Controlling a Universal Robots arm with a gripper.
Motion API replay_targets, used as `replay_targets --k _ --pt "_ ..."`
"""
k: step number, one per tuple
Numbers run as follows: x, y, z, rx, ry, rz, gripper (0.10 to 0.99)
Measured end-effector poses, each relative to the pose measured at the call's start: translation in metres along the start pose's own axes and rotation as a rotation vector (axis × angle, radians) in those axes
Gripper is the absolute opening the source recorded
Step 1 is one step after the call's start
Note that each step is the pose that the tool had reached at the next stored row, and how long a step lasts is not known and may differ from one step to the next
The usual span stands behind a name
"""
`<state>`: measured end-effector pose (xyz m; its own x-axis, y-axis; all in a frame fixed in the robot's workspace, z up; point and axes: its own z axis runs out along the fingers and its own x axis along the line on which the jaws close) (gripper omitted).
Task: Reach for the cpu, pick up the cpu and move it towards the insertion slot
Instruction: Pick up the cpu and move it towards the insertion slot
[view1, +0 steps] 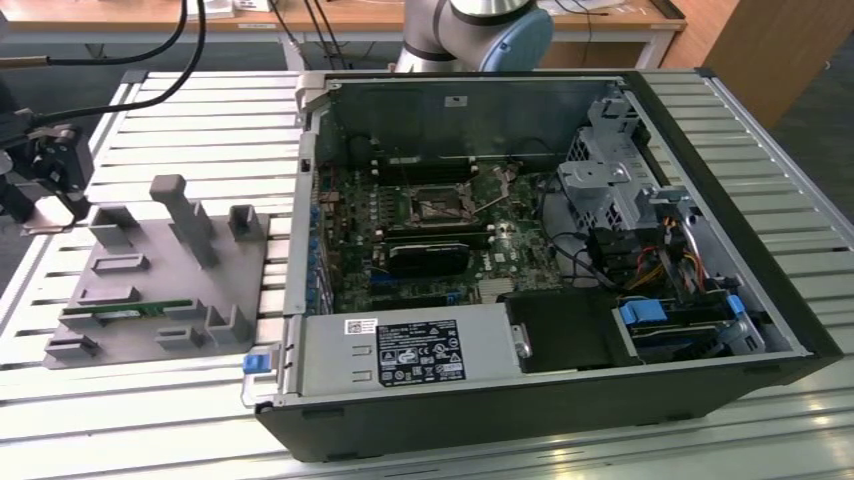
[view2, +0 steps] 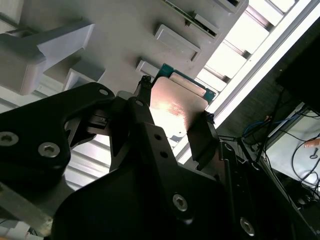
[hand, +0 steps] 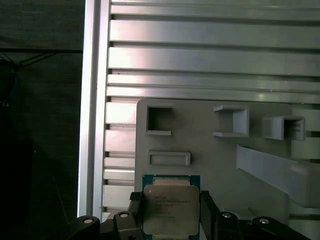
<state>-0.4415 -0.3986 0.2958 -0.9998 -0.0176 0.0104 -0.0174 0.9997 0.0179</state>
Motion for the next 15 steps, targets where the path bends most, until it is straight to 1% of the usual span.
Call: replay_targets --k 15 --pt "0.0001 0.0002 -0.0054 0.0 0.0002 0.0 0.541"
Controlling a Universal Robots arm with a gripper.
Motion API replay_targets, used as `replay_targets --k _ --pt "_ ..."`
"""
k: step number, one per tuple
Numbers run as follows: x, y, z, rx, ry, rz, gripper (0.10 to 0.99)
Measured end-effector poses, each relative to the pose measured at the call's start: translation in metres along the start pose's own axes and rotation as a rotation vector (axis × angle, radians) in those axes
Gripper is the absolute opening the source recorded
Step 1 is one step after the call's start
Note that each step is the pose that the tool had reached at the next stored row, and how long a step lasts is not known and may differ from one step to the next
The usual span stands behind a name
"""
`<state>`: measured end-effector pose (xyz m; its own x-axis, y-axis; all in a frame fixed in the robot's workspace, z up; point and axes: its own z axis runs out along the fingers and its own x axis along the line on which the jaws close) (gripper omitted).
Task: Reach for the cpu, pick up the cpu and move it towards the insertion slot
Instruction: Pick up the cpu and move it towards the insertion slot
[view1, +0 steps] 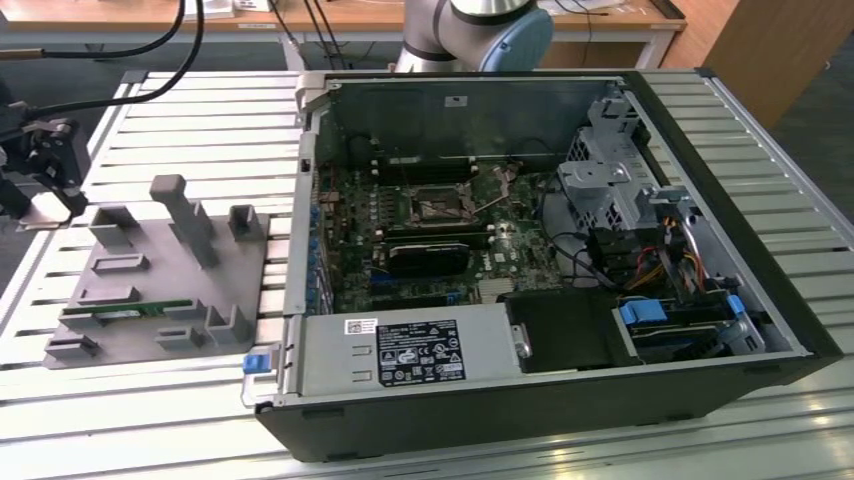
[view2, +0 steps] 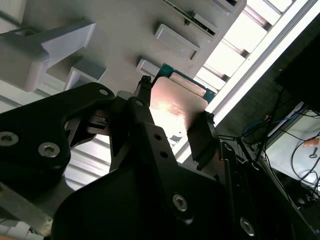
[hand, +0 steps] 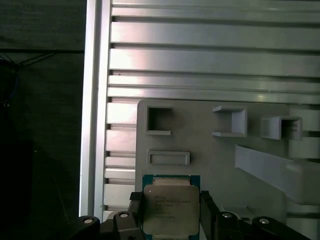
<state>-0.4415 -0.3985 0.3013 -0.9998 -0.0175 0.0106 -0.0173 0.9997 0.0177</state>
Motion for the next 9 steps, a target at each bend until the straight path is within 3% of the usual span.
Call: replay_targets --k 9 --pt "0.0 0.0001 -0.005 0.0 -0.0001 0.0 0.541"
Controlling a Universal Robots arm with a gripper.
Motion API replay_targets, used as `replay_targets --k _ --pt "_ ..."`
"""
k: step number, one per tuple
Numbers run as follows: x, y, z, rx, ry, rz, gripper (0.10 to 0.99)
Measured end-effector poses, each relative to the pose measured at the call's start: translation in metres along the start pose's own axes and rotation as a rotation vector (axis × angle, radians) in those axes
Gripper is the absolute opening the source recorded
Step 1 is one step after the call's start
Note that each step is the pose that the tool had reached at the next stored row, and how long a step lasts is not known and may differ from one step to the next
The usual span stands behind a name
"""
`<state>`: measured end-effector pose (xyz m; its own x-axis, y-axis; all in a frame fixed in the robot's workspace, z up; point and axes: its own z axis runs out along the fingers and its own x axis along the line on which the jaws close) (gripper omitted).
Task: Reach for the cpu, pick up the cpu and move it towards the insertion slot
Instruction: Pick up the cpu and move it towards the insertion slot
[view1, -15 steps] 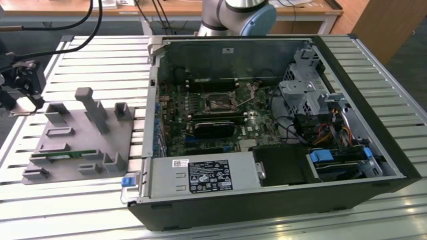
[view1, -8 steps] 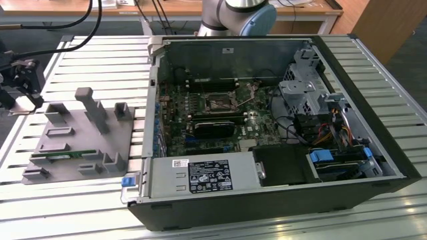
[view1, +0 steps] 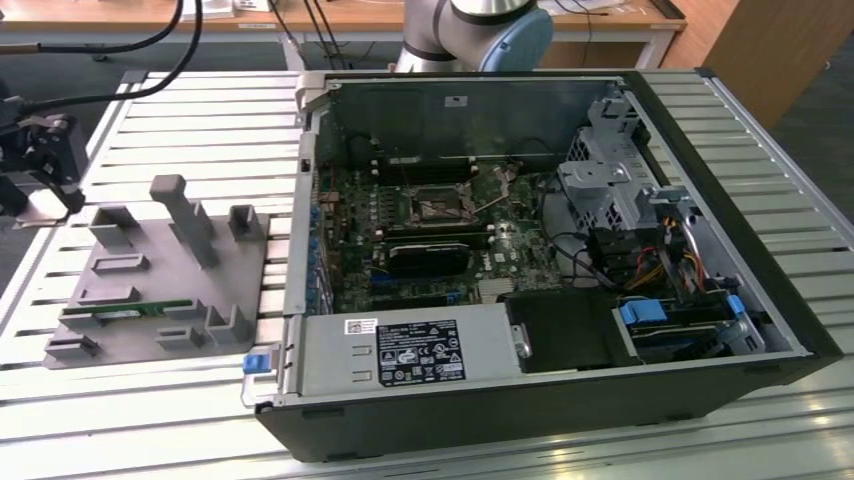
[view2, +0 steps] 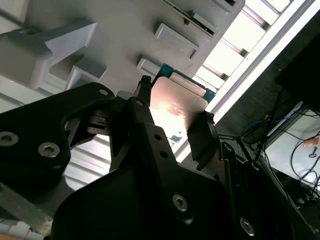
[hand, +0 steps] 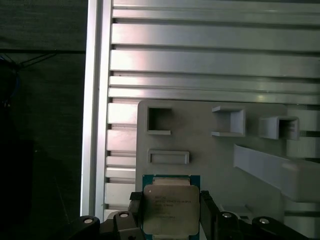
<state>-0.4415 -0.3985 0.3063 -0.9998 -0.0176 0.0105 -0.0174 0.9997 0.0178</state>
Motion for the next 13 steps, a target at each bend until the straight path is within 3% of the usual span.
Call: replay_targets --k 13 --pt "0.0001 0.0003 -0.0075 0.0 0.0002 0.0 0.541"
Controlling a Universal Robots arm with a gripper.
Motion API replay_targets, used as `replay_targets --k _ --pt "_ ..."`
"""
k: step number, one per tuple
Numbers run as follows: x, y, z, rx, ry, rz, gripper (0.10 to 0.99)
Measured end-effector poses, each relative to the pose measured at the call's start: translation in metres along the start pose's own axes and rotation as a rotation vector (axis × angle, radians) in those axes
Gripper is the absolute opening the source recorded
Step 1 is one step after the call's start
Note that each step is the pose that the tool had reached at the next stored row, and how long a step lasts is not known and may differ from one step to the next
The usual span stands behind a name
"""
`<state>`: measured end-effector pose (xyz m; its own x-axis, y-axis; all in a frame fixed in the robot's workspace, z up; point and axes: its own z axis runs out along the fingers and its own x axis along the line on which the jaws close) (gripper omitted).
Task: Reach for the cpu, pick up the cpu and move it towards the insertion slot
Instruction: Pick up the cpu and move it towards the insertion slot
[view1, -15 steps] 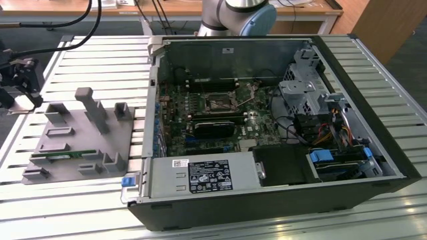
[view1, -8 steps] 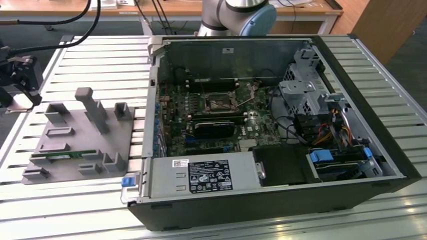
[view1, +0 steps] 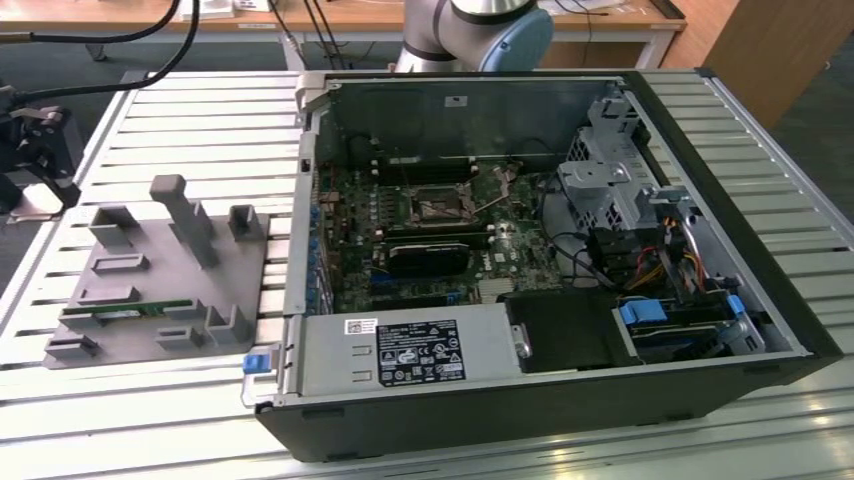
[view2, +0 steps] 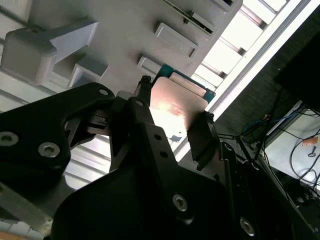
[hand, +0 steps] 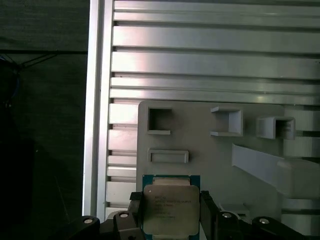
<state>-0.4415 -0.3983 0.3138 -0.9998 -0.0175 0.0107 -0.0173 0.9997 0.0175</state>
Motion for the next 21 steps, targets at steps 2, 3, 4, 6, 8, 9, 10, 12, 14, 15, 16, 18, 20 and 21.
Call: replay_targets --k 2,3,4,6,8,9,10,12,14,15,16,18,20,21 --pt "0.0 0.0 -0.0011 0.0 -0.0001 0.0 0.541" --pt "0.0 0.0 -0.0016 0.0 -0.0001 0.0 0.541" --pt "0.0 0.0 -0.0021 0.0 -0.0001 0.0 0.541" --pt "0.0001 0.0001 -0.0032 0.0 -0.0001 0.0 0.541" --pt "0.0 0.0001 -0.0044 0.0 -0.0001 0.0 0.541" --pt "0.0001 0.0001 -0.0051 0.0 -0.0002 0.0 0.541" --pt "0.0001 0.0001 -0.0056 0.0 -0.0002 0.0 0.541" --pt "0.0001 0.0001 -0.0066 0.0 -0.0002 0.0 0.541" --pt "0.0001 0.0001 -0.0074 0.0 -0.0001 0.0 0.541" --pt "0.0001 0.0001 -0.0078 0.0 -0.0001 0.0 0.541" --pt "0.0001 0.0002 -0.0083 0.0 -0.0001 0.0 0.541" --pt "0.0001 0.0002 -0.0097 0.0 0.0 0.0 0.541" --pt "0.0001 0.0003 -0.011 0.0 0.0 0.0 0.541" --pt "0.0001 0.0003 -0.0116 0.0 -0.0001 0.0 0.541"
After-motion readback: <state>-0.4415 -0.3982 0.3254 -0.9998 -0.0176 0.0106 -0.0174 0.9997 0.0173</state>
